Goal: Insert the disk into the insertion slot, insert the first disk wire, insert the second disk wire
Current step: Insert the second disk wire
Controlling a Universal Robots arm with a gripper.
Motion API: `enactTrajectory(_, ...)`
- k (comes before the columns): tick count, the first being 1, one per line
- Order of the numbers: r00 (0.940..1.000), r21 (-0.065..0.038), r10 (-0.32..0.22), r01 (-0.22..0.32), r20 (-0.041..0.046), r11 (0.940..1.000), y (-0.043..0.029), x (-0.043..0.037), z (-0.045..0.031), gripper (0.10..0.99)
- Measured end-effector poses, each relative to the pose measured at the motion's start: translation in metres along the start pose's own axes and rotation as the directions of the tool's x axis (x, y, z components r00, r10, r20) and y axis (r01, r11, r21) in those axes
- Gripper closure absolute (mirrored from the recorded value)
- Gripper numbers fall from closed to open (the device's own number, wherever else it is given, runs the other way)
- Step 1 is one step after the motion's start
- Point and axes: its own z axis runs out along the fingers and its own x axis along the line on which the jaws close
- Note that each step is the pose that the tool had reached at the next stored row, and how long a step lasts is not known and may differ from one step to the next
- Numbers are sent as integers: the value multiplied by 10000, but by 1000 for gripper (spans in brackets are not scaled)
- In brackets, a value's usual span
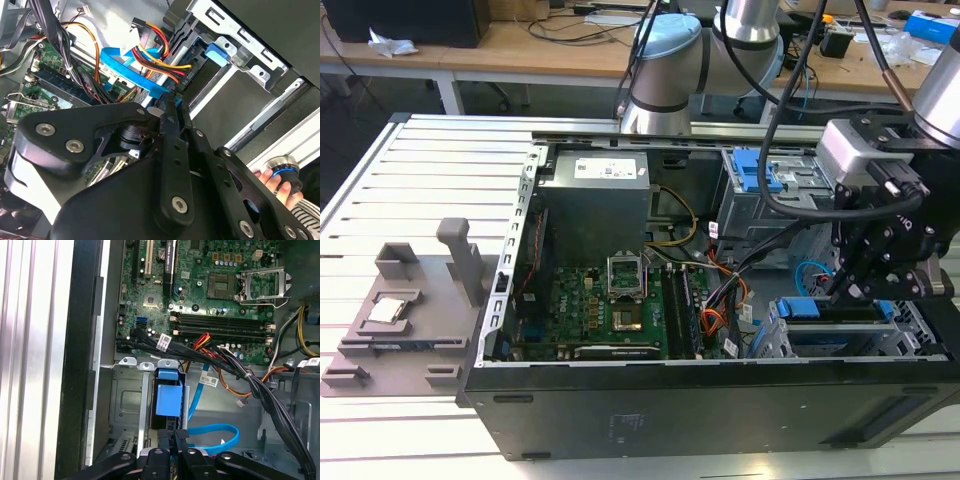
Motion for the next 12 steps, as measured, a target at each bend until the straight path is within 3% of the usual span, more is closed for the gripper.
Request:
enactTrajectory(5, 10000, 3, -2, 2, 42, 10000, 6, -1, 21, 925)
enactTrajectory(8, 10000, 4, -2, 2, 47, 10000, 7, 0, -8, 925)
enactTrajectory(9, 9999, 7, -4, 4, 105, 10000, 7, 0, -8, 925)
enactTrajectory(12, 9998, 2, -7, 7, 176, 10000, 7, -1, 7, 925)
